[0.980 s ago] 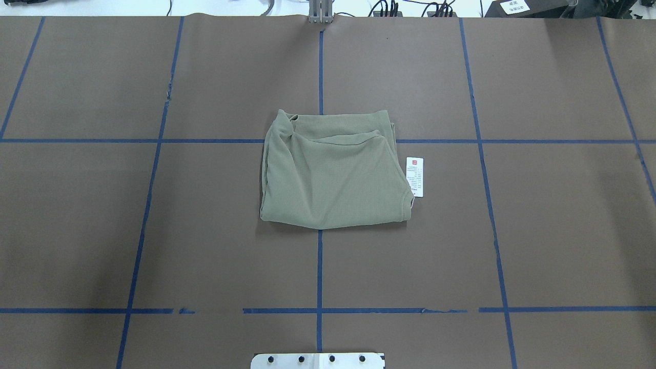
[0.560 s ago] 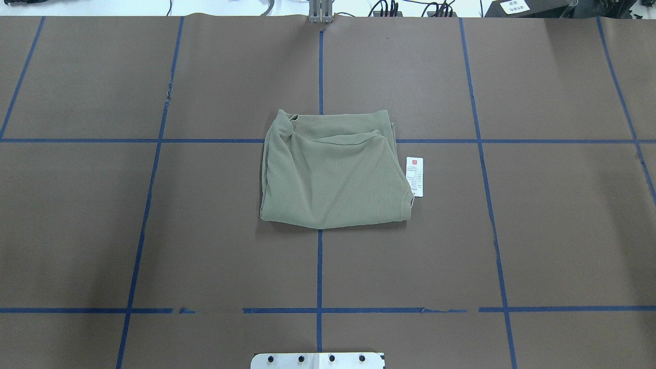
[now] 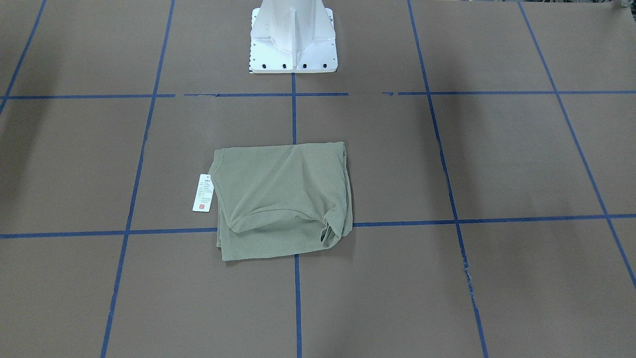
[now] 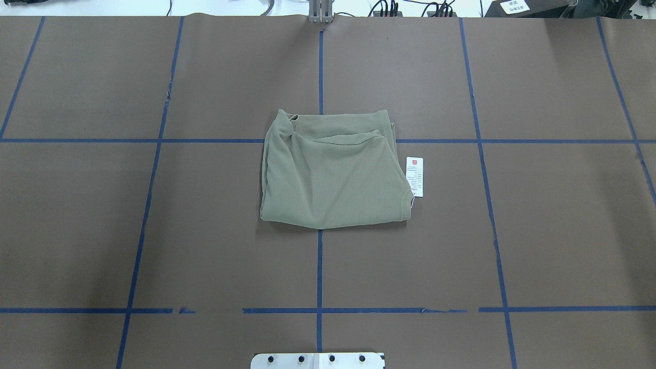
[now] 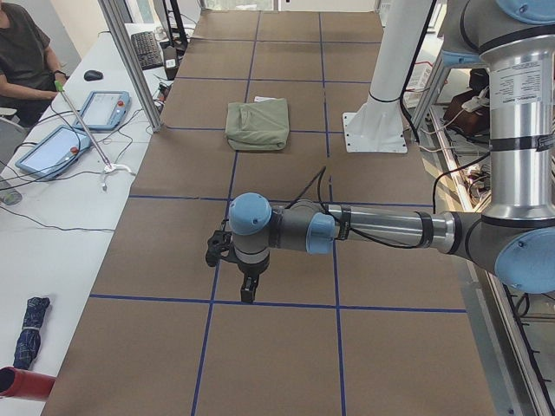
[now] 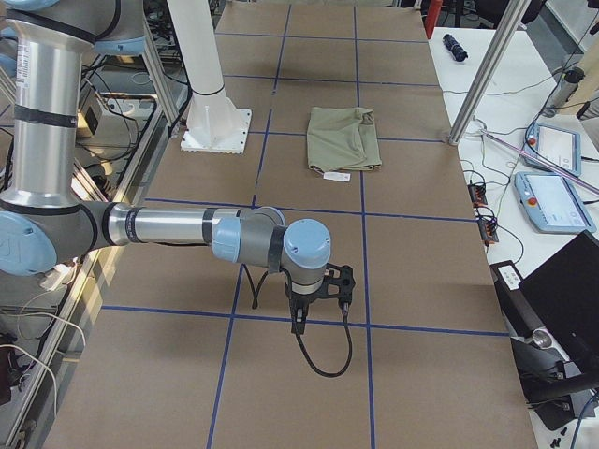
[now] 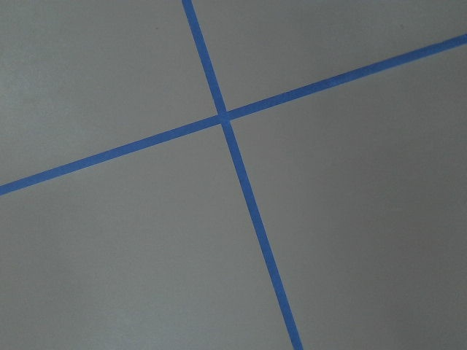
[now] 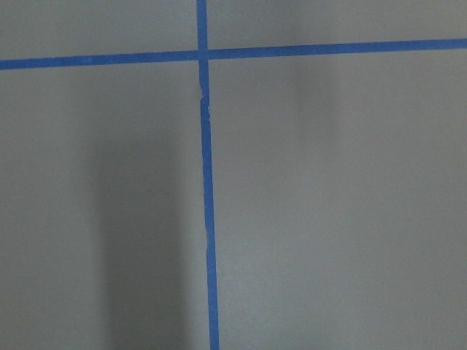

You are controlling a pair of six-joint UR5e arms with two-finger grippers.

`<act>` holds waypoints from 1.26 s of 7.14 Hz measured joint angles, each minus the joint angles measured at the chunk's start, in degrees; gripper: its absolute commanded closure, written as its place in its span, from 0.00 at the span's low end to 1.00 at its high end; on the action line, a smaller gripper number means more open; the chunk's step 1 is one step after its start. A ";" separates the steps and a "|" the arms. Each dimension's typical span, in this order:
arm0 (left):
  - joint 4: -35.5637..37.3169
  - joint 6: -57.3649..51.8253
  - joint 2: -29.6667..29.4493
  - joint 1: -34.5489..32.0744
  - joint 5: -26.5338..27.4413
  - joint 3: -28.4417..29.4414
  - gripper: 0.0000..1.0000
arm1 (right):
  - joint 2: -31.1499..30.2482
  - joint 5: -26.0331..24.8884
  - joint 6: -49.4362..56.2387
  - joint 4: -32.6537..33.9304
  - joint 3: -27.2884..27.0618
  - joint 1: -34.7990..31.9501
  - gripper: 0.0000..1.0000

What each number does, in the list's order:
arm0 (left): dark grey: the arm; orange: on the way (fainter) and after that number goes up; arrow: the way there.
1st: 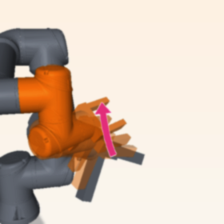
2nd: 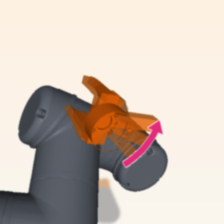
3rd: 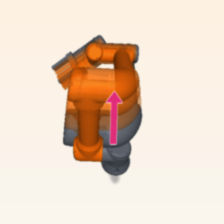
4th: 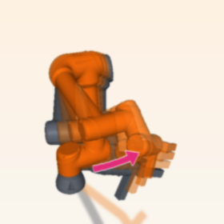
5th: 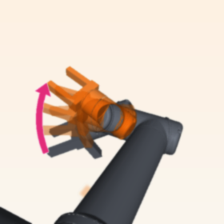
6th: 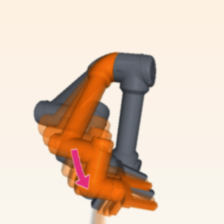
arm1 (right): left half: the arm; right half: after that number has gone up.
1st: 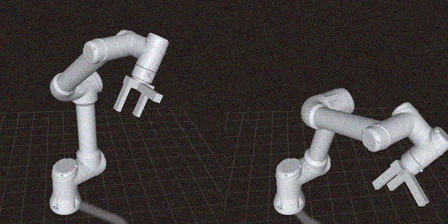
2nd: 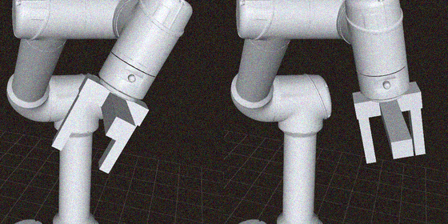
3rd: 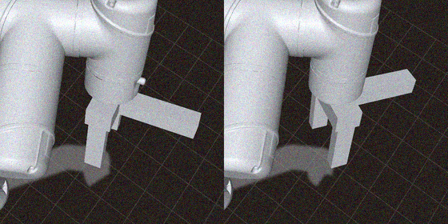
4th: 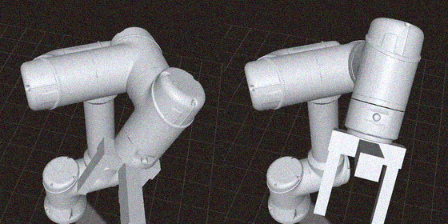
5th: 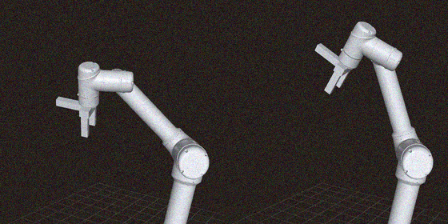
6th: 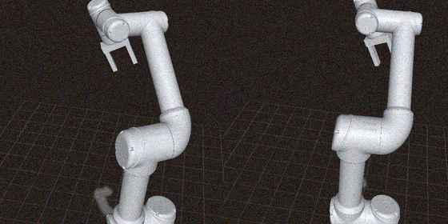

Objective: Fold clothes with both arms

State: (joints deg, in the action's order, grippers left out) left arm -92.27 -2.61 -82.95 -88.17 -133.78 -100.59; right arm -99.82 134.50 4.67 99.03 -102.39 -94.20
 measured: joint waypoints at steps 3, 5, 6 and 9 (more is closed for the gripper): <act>-0.02 0.48 -0.09 0.02 -0.07 -0.04 0.00 | 0.33 -2.14 -1.15 -1.88 0.18 0.98 0.00; -0.08 0.46 -0.13 0.02 -0.08 -0.13 0.00 | 0.01 -3.94 -6.23 -7.96 1.03 1.48 0.00; -0.09 0.50 -0.16 0.02 -0.08 -0.23 0.00 | -0.09 -2.95 -7.84 -9.72 1.25 1.52 0.00; -0.07 0.64 -0.26 0.02 -0.14 -0.42 0.00 | -0.10 2.81 -8.91 -10.76 1.17 1.87 0.00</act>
State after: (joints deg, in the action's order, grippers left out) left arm -92.34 -1.97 -83.21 -88.15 -133.92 -101.01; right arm -99.92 137.30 -4.24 88.27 -101.22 -92.32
